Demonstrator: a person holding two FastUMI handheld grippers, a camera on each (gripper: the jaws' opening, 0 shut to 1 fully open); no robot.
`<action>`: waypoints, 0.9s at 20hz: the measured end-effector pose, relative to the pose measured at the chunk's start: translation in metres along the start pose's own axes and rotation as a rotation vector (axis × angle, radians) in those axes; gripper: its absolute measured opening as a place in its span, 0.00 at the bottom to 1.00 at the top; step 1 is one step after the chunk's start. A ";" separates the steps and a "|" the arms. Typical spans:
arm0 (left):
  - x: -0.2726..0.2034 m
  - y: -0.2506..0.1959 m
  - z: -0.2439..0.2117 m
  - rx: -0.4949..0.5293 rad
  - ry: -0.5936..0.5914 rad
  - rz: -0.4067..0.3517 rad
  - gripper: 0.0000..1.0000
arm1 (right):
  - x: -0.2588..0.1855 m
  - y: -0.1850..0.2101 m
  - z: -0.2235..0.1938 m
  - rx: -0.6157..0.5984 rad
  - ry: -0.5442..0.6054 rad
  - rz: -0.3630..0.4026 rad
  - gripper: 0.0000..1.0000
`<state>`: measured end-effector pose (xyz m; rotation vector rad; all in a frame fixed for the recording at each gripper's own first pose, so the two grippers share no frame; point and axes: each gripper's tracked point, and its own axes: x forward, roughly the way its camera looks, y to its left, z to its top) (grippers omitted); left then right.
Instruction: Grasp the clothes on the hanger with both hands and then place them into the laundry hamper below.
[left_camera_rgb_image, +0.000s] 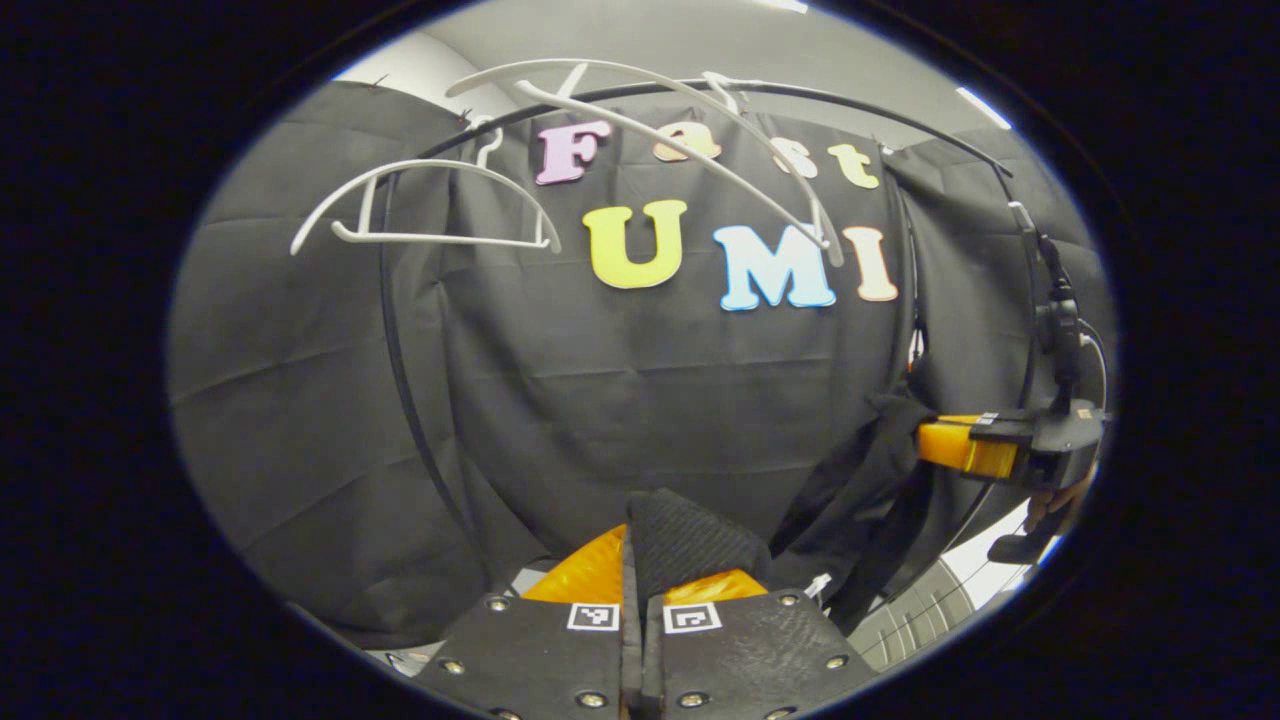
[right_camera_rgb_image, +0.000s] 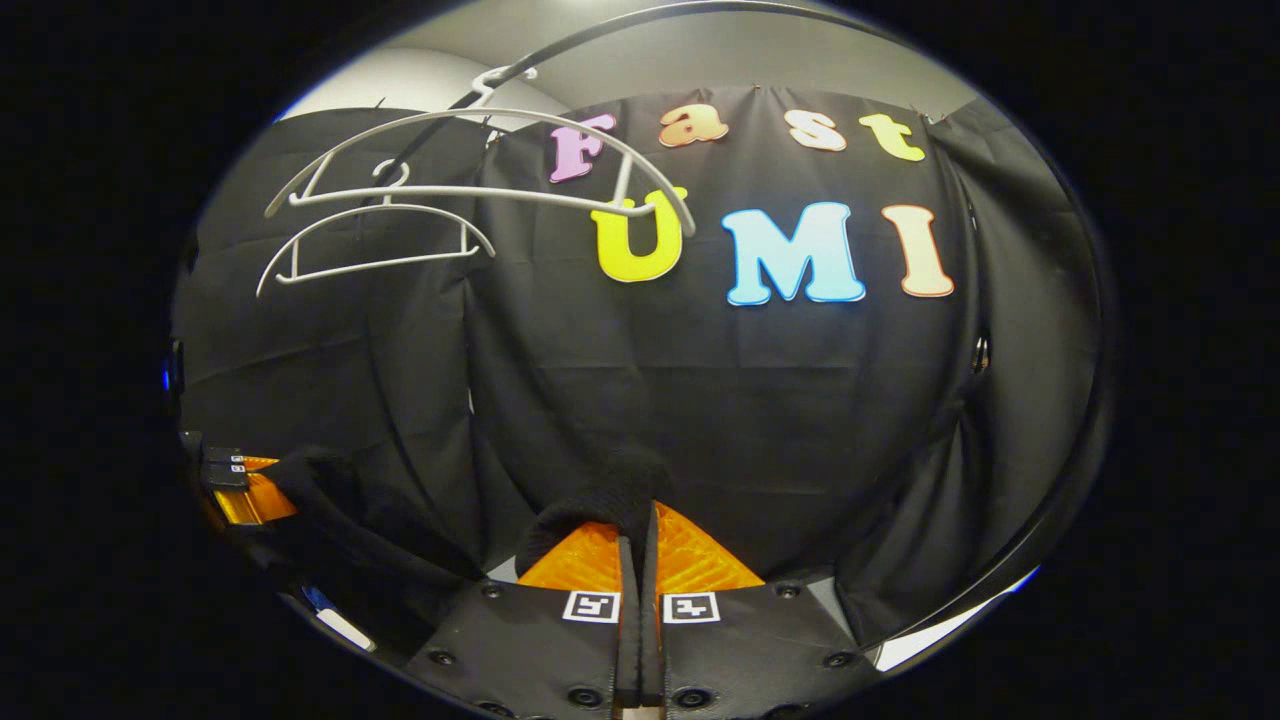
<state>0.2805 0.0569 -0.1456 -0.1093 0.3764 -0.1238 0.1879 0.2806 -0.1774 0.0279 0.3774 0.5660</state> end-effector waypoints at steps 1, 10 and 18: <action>-0.001 0.000 -0.001 -0.008 -0.002 -0.015 0.02 | -0.001 0.010 -0.006 -0.003 0.009 0.017 0.02; 0.009 -0.004 -0.034 -0.122 0.073 0.009 0.01 | 0.006 0.054 -0.056 0.038 0.094 0.108 0.01; 0.034 -0.011 -0.140 -0.113 0.342 0.059 0.03 | 0.013 0.050 -0.155 0.052 0.323 0.092 0.05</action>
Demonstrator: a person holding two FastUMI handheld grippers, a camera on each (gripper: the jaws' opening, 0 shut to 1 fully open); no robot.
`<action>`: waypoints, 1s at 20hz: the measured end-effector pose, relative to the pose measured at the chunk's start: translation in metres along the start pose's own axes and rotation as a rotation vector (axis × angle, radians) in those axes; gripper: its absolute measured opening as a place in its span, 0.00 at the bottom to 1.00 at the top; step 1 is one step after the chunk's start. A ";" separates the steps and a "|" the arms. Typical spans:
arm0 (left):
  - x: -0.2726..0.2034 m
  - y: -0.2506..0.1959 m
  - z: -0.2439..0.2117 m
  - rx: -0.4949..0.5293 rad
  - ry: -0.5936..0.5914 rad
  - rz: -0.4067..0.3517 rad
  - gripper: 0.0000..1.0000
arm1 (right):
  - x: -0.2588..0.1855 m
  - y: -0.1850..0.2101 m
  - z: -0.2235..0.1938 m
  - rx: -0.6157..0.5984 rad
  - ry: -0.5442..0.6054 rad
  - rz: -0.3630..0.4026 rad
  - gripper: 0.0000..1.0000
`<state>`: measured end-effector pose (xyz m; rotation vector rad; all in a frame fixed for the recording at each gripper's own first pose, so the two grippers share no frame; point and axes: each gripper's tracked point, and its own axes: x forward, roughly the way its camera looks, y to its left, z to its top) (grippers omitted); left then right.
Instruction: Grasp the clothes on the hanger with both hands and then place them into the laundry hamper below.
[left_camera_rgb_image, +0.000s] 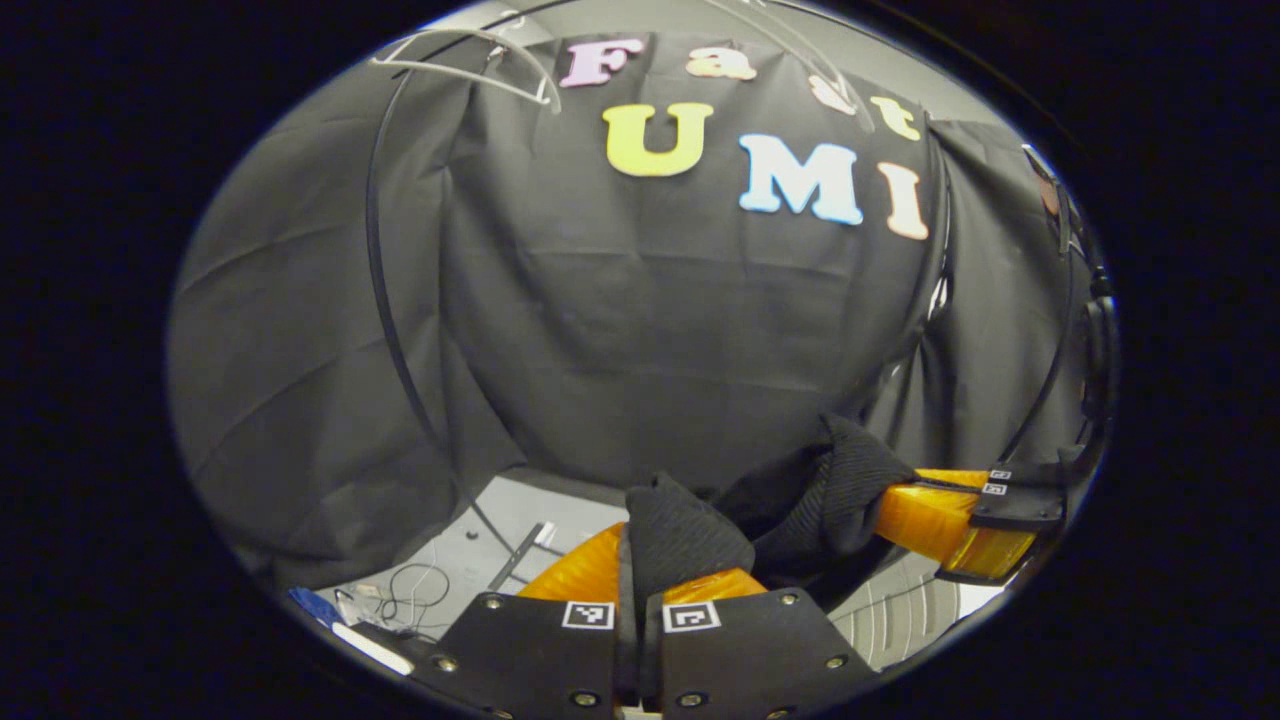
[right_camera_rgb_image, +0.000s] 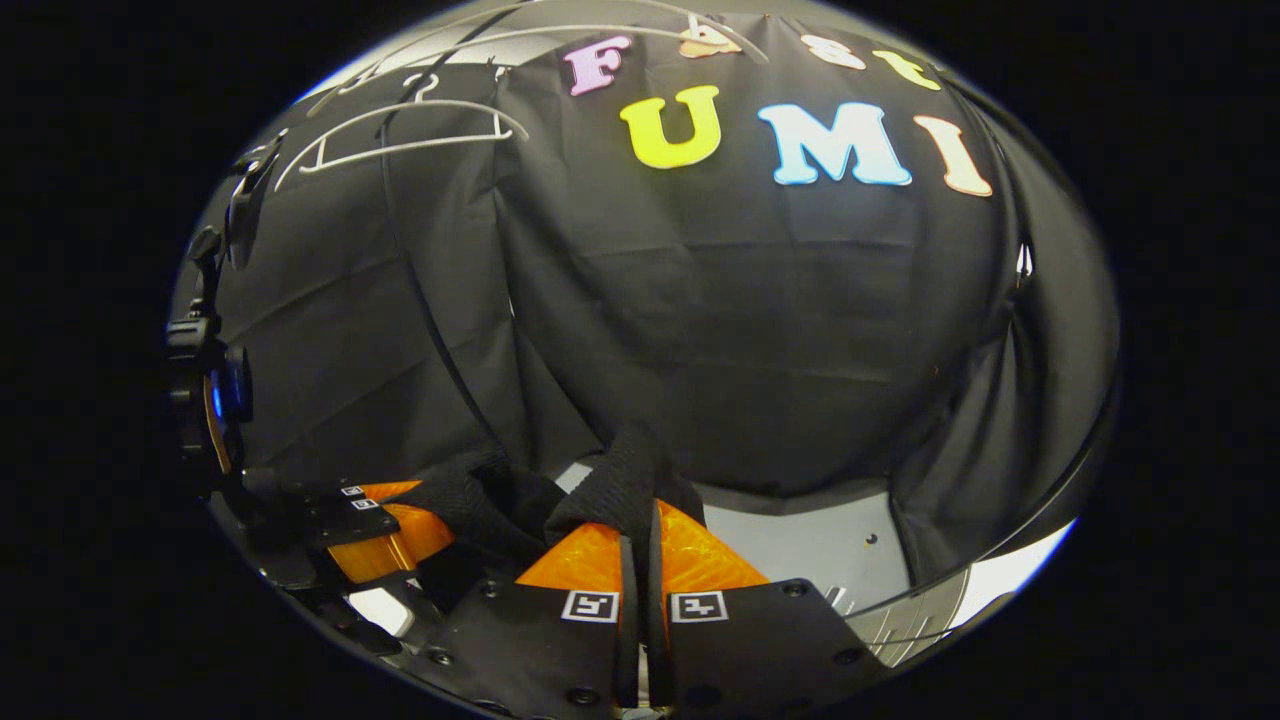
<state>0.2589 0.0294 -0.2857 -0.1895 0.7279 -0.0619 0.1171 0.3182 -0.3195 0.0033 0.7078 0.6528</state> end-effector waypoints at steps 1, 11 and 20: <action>0.002 0.003 -0.016 -0.002 0.035 0.005 0.02 | 0.002 -0.001 -0.014 -0.002 0.035 0.003 0.08; -0.024 0.034 -0.035 0.044 0.053 0.034 0.88 | -0.027 0.000 -0.047 -0.061 0.102 -0.008 0.98; -0.124 0.040 0.089 0.156 -0.257 -0.039 0.88 | -0.114 0.004 0.044 -0.048 -0.171 -0.145 0.98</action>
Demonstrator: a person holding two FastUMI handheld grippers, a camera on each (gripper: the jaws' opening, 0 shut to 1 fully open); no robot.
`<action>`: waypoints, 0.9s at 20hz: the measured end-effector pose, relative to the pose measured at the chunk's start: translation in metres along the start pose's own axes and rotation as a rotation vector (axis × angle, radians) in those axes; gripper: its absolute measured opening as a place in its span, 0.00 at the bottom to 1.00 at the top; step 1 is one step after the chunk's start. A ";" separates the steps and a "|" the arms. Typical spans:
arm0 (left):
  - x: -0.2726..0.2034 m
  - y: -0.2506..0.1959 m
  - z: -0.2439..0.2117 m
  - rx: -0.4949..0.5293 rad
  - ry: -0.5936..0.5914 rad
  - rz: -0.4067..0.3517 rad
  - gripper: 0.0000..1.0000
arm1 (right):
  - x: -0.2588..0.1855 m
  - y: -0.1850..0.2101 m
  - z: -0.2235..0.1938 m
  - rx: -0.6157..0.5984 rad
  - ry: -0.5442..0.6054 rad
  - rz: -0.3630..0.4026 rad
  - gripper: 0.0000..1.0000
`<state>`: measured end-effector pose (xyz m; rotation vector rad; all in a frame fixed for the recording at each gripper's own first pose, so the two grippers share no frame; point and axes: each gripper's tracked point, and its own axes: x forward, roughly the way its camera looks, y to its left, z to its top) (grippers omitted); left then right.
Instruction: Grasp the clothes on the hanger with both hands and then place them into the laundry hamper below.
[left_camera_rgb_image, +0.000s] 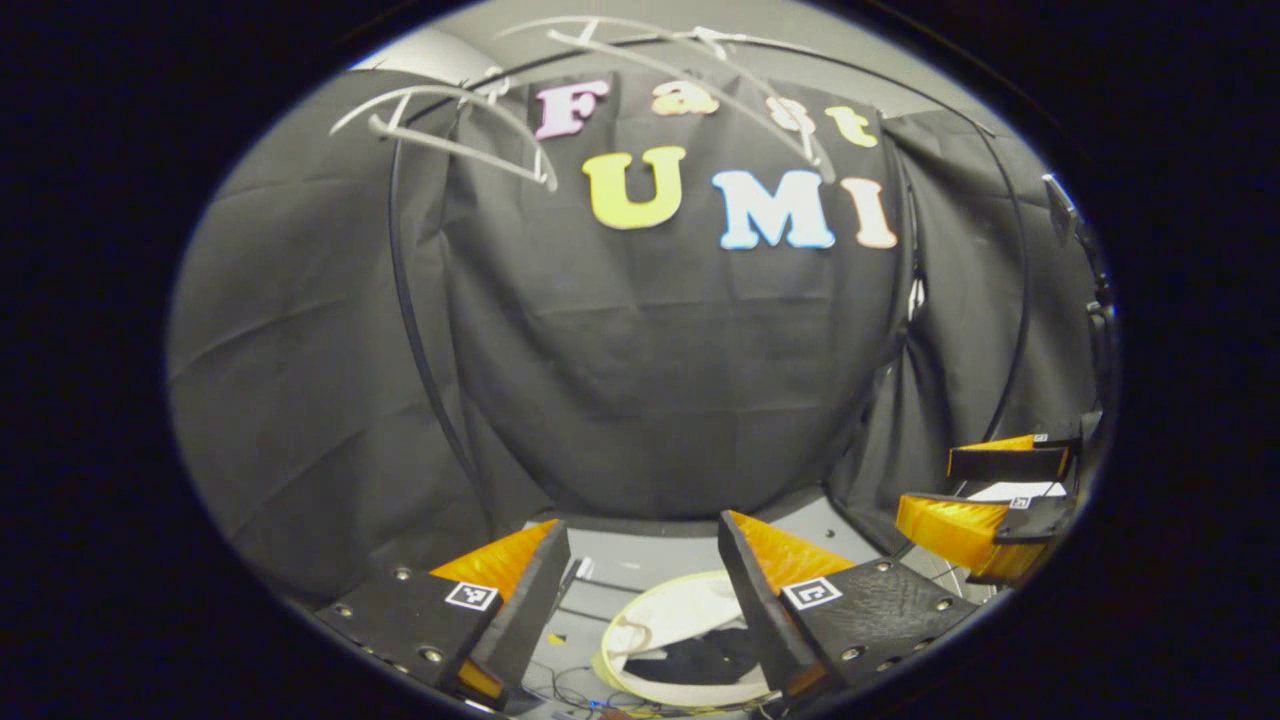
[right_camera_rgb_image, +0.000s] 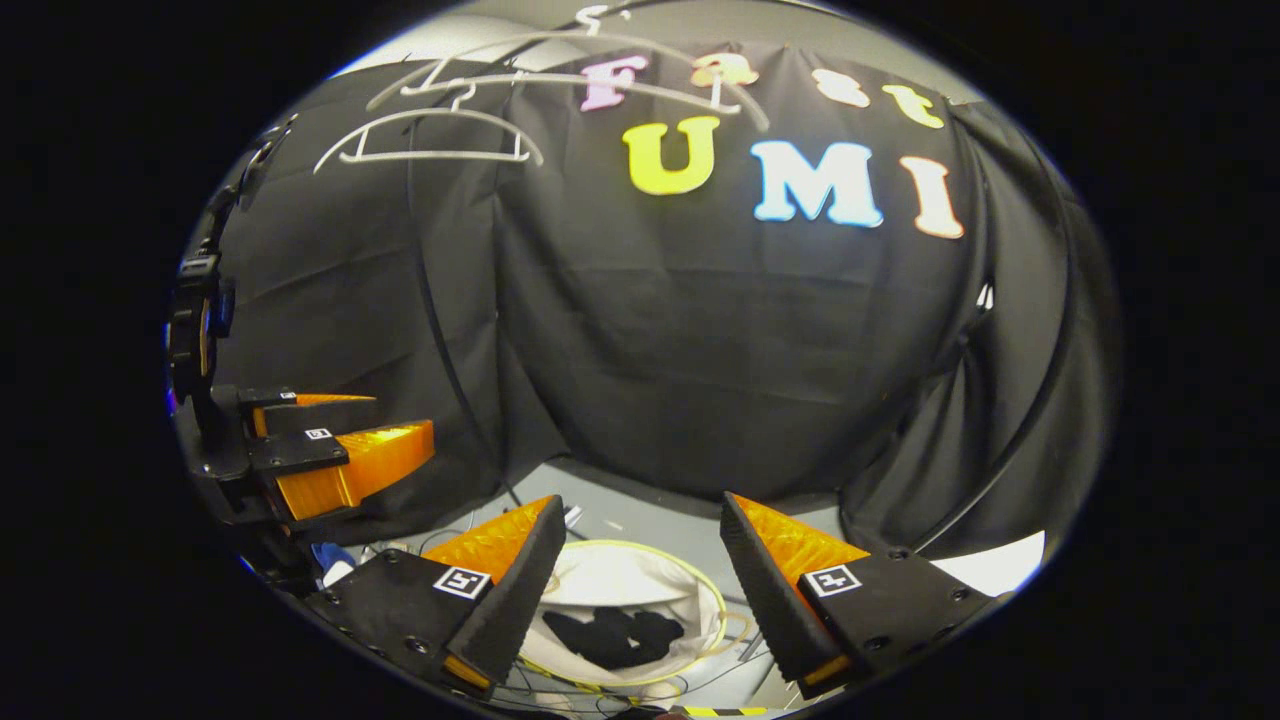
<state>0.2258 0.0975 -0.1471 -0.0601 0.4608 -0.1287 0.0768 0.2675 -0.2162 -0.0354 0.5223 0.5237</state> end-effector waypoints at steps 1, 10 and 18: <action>-0.008 0.001 0.017 0.009 -0.036 -0.012 0.88 | -0.013 -0.003 0.015 0.007 -0.044 -0.026 0.98; -0.093 0.001 0.112 0.043 -0.225 -0.045 0.87 | -0.107 -0.046 0.096 0.017 -0.290 -0.146 0.94; -0.161 0.000 0.151 0.009 -0.320 -0.011 0.87 | -0.198 -0.074 0.114 -0.005 -0.393 -0.208 0.98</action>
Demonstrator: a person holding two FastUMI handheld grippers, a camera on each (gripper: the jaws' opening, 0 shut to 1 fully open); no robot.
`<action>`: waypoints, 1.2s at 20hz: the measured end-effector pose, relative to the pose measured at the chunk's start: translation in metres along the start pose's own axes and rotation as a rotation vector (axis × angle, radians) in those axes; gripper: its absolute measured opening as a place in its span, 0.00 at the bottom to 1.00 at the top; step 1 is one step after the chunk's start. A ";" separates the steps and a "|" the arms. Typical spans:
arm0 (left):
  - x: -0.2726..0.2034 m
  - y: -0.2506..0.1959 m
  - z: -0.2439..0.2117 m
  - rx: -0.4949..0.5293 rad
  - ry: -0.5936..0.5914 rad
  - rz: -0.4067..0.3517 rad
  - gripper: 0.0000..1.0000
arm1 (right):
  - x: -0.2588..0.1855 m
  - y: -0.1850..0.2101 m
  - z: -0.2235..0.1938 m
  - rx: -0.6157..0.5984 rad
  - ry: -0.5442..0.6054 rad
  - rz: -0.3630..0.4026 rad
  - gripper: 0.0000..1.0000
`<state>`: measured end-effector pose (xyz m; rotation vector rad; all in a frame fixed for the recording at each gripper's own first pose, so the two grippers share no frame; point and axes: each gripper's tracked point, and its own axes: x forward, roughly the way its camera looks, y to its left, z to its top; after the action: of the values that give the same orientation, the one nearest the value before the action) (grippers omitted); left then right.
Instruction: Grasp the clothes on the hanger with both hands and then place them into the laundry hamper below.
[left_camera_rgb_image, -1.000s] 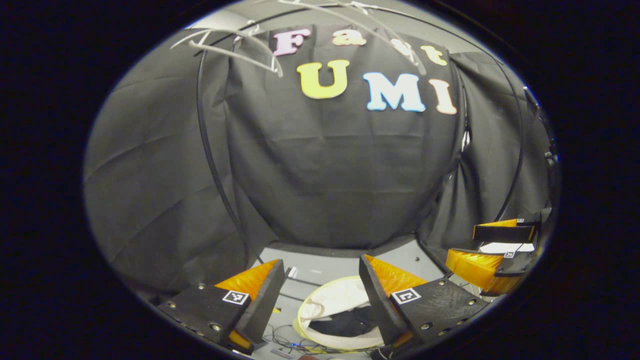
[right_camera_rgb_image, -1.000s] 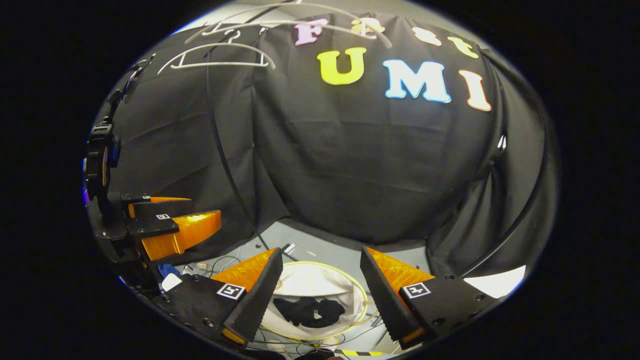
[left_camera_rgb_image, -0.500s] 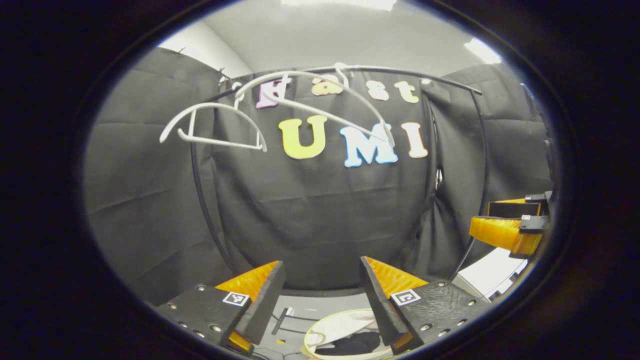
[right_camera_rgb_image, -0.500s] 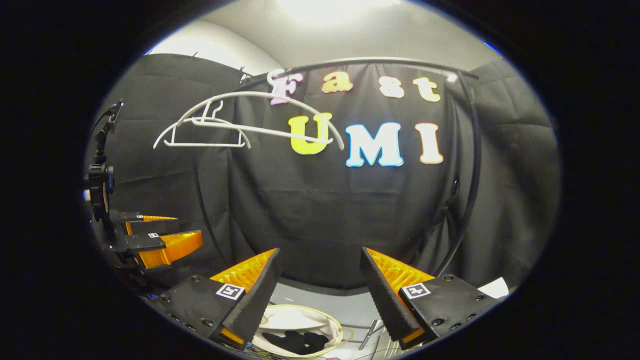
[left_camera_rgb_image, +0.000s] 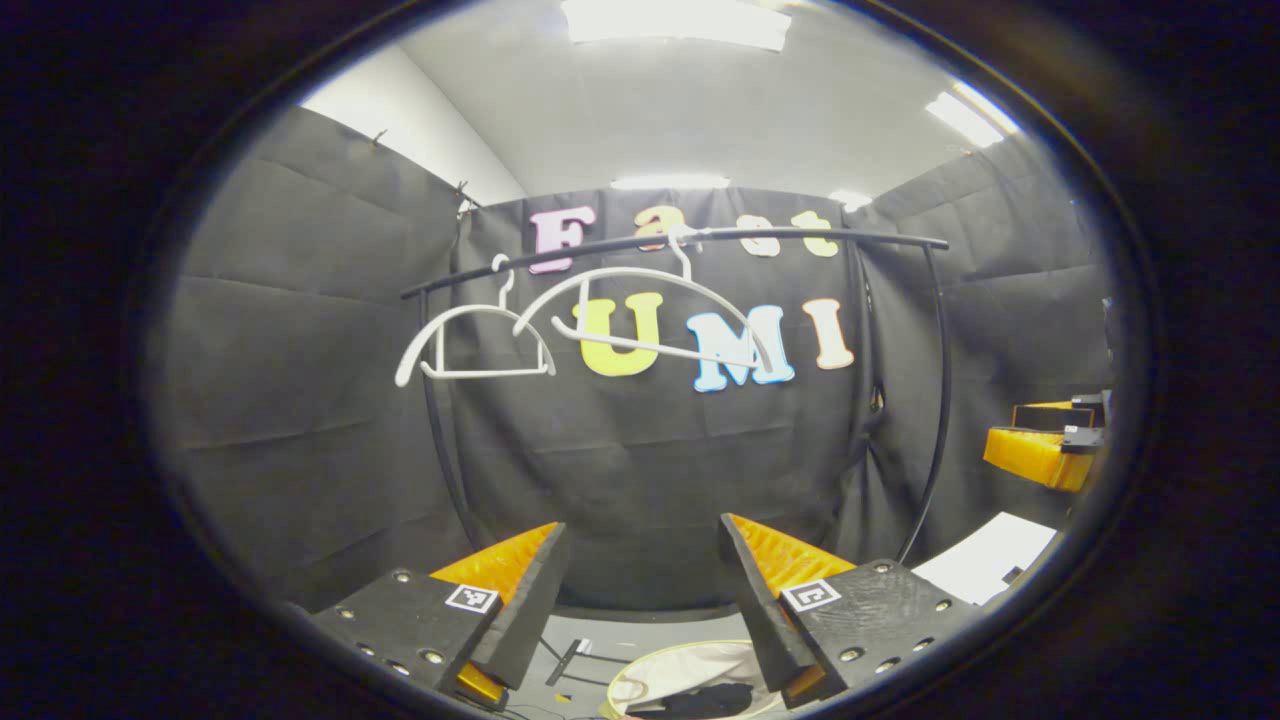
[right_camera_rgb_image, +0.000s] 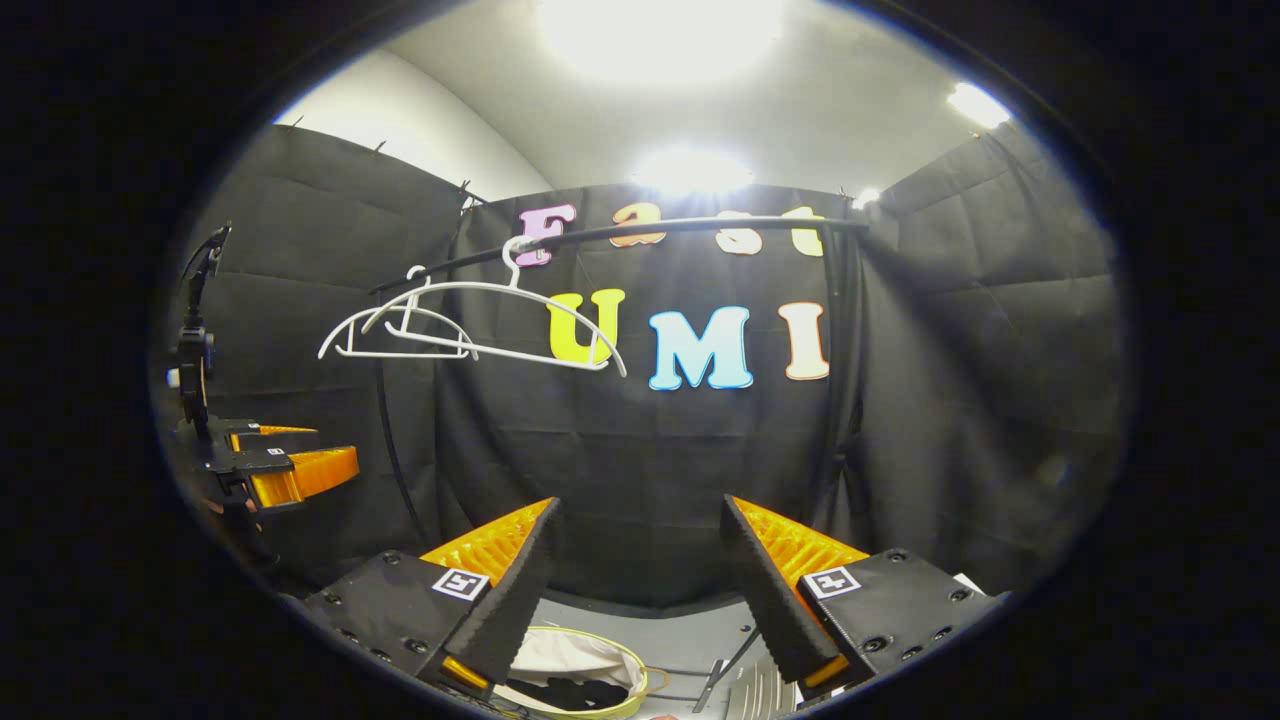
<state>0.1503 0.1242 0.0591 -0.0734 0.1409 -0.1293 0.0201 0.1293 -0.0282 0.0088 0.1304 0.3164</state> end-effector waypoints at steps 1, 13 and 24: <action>-0.006 0.001 0.007 0.004 -0.017 0.005 0.87 | -0.006 -0.005 0.007 -0.011 -0.014 -0.010 0.94; -0.067 0.011 0.038 0.037 -0.082 0.063 0.87 | -0.059 -0.049 0.031 0.002 -0.091 -0.106 0.99; -0.080 0.016 0.041 0.025 -0.096 0.087 0.87 | -0.060 -0.062 0.038 0.029 -0.120 -0.138 1.00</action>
<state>0.0797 0.1536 0.1089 -0.0488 0.0461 -0.0406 -0.0119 0.0518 0.0154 0.0475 0.0164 0.1757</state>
